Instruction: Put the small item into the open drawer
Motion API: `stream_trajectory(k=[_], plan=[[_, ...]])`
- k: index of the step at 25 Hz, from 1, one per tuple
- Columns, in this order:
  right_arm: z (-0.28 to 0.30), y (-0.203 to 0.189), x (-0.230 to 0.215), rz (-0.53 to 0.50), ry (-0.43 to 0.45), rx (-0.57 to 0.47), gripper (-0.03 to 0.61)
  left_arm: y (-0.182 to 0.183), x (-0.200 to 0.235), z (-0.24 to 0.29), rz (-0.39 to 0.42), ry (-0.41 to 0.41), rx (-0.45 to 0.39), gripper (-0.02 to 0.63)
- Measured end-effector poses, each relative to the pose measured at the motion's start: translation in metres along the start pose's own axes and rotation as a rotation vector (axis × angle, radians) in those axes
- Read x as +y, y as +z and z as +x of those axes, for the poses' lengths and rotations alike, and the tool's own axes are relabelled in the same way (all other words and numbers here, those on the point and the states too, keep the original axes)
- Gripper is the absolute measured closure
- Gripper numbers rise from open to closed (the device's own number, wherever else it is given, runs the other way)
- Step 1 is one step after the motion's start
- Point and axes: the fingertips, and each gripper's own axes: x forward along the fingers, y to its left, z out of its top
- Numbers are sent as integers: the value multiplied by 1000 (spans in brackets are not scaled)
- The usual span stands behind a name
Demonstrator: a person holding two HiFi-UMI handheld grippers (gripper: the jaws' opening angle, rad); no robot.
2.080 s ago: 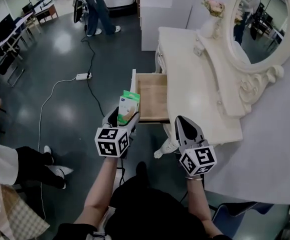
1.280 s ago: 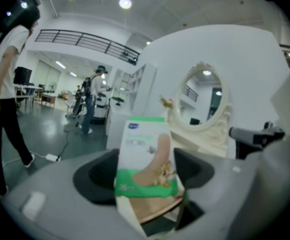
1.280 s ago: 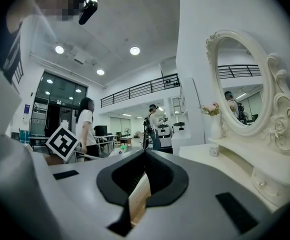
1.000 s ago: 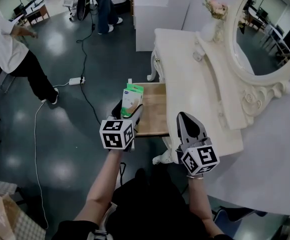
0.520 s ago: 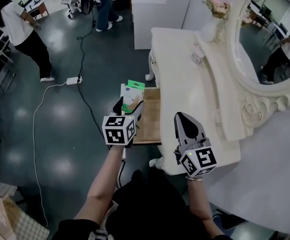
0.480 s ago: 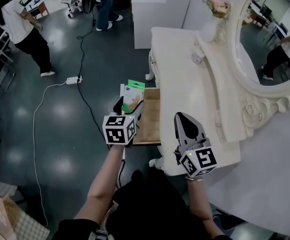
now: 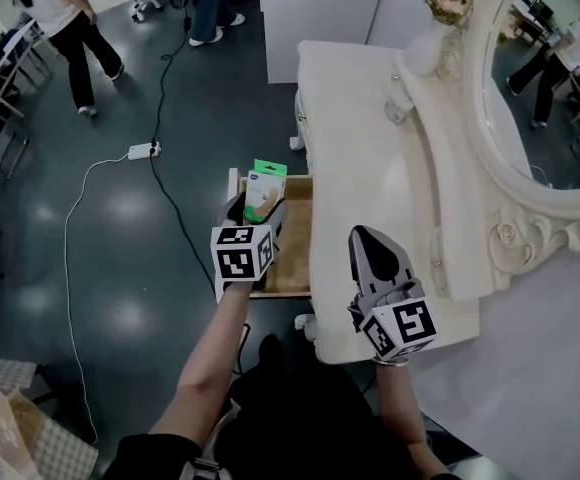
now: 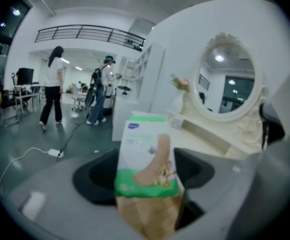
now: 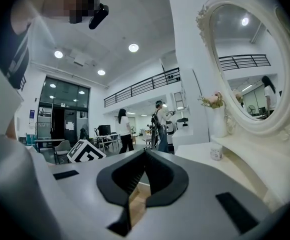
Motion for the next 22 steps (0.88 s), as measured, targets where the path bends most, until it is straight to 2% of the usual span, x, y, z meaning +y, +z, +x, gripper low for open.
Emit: stream_trajectory(k=[6,22], plan=[[8,-9,-11,22,11,26,581,-33,17,31,-52,67,80,261],[8,-32,-36,60,16,82,581,-116,35,86,-64,178,289,261]])
